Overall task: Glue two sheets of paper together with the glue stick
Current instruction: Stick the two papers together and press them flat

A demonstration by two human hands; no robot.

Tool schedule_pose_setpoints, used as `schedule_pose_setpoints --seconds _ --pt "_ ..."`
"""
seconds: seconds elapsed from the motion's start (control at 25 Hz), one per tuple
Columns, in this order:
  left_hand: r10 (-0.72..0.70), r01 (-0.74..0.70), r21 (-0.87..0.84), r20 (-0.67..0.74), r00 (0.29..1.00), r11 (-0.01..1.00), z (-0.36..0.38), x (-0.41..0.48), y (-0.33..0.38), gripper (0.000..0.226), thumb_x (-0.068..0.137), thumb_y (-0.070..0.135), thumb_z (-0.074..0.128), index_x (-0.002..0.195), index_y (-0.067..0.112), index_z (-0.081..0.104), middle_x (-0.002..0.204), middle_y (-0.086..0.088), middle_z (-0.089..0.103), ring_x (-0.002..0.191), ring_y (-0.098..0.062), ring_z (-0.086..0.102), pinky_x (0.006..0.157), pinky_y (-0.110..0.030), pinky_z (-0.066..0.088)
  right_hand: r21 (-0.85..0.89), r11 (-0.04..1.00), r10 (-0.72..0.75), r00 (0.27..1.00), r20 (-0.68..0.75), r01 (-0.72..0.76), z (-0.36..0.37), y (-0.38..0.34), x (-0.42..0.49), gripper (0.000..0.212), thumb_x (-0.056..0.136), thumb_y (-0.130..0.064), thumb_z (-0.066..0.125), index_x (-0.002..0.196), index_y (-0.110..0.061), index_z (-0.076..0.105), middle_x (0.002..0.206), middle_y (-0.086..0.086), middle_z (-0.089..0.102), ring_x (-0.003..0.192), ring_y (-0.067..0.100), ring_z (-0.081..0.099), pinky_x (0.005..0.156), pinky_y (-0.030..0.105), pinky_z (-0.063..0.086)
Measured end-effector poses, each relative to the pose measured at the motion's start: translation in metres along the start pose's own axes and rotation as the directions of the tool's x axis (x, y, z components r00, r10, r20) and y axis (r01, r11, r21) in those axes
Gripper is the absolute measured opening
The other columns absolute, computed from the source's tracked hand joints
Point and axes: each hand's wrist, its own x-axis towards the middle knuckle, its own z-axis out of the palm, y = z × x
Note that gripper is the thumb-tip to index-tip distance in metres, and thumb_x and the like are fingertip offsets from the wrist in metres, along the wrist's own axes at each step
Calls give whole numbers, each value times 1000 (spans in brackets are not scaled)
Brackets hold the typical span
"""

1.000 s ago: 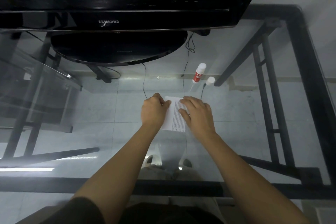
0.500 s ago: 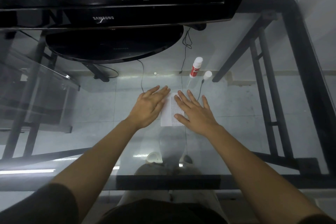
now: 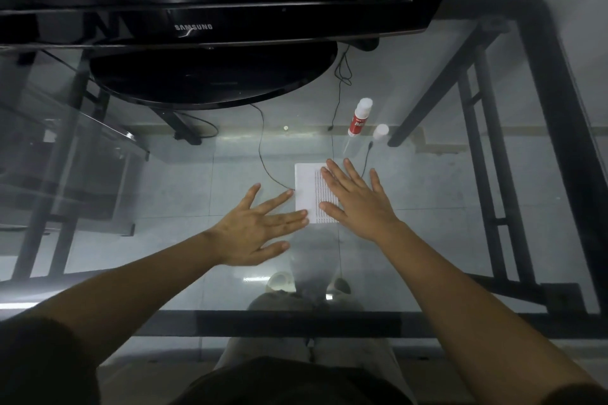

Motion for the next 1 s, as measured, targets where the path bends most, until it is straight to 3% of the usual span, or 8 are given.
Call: schedule_pose_setpoints --seconds 0.08,0.16,0.24,0.32,0.48,0.72,0.88,1.0 --pt "-28 22 -104 -55 998 994 0 -4 8 52 94 54 11 144 38 15 149 17 20 143 -18 -9 109 -59 -13 -4 1000 -1 1000 -3 0 1 0 1 69 91 -59 19 145 -28 -10 156 -7 -16 141 16 -19 112 51 -9" --pt "-225 162 -341 -153 962 926 -5 6 17 50 95 51 14 143 37 17 148 17 21 143 -13 -3 112 -56 -6 -2 1000 -3 1000 -8 3 2 1 2 69 91 -59 18 145 -28 -11 155 -8 -16 141 16 -20 111 50 -10" --pt "-513 377 -489 -179 839 787 -11 29 28 49 97 45 16 144 31 9 149 13 11 141 -10 -4 115 -53 2 3 1000 0 1000 -21 0 4 1 2 69 90 -60 18 144 -28 -12 155 -9 -17 140 15 -21 111 50 -12" --pt "-649 540 -450 -126 750 712 -9 52 39 51 98 42 13 144 26 -2 150 10 -5 139 -14 -11 113 -48 -2 -5 1000 5 1000 -27 -5 5 2 2 70 90 -61 16 144 -29 -14 155 -9 -17 140 14 -22 111 49 -12" --pt "-666 632 -249 -84 741 734 3 65 47 52 96 43 2 142 26 -16 149 9 -18 137 -16 -24 109 -44 -12 -24 1000 -4 999 -37 3 7 0 1 69 88 -62 9 140 -29 -21 152 -10 -23 140 15 -22 110 49 -13" --pt "-664 632 -237 -92 742 738 7 65 46 53 93 45 -6 140 26 -20 149 9 -19 137 -15 -26 110 -44 -12 61 990 136 975 -176 -127 11 -21 -18 57 94 -47 4 129 -28 -37 140 -10 -37 132 12 -34 105 42 -25" --pt "-667 637 -227 -89 740 737 9 64 46 53 95 44 -1 141 26 -20 149 9 -21 135 -15 -28 109 -43 -13 -53 995 75 988 -133 -83 34 -50 -40 55 93 -43 2 136 -24 -27 147 -5 -28 132 13 -33 99 41 -33" --pt "-664 632 -238 -87 742 737 7 64 47 53 93 45 -6 139 27 -23 149 9 -20 137 -15 -26 110 -43 -12 -94 984 131 978 -164 -148 34 -33 -52 56 92 -43 3 139 -23 -20 149 -6 -22 135 14 -29 100 42 -35"
